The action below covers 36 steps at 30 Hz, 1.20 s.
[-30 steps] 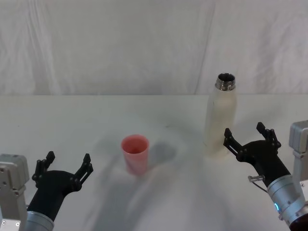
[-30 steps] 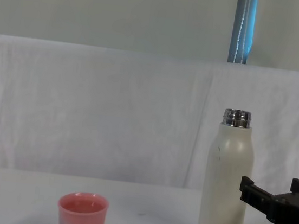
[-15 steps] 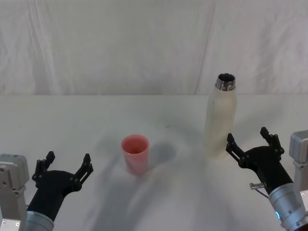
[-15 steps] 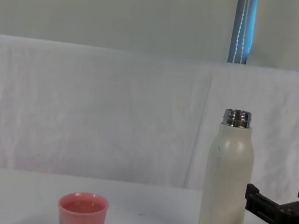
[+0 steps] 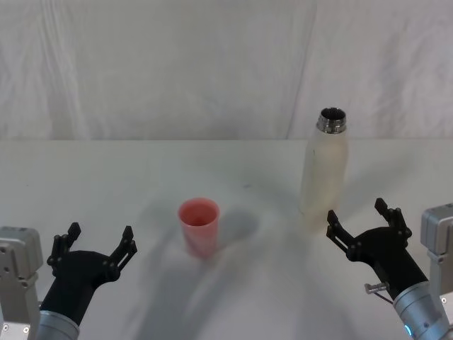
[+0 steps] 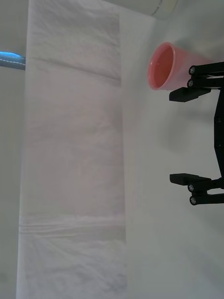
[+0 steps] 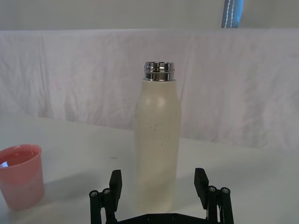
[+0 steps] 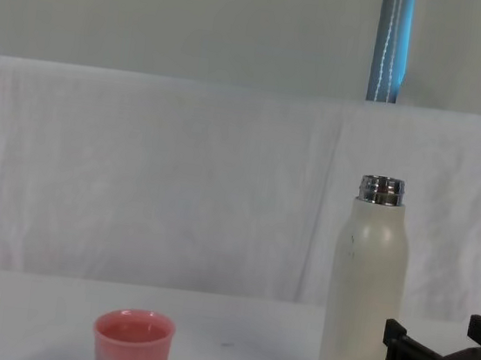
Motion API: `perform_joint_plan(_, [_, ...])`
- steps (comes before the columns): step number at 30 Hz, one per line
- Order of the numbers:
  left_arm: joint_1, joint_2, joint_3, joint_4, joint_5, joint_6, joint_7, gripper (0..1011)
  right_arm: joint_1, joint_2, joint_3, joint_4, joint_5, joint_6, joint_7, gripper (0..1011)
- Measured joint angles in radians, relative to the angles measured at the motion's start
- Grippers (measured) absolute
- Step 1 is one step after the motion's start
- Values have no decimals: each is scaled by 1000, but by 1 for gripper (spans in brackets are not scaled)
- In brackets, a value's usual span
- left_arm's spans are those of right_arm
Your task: Grasp the thermos with one hand and pour water into the cup lid.
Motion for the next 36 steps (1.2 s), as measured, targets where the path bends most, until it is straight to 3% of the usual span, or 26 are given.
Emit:
perform_joint_plan(24, [0, 0, 0, 0, 0, 0, 0, 1001, 52, -23, -45, 92, -31, -52, 15, 1000])
perform_joint_plan(36, [0, 0, 0, 0, 0, 0, 0, 1001, 50, -25, -50, 110, -34, -62, 16, 1000])
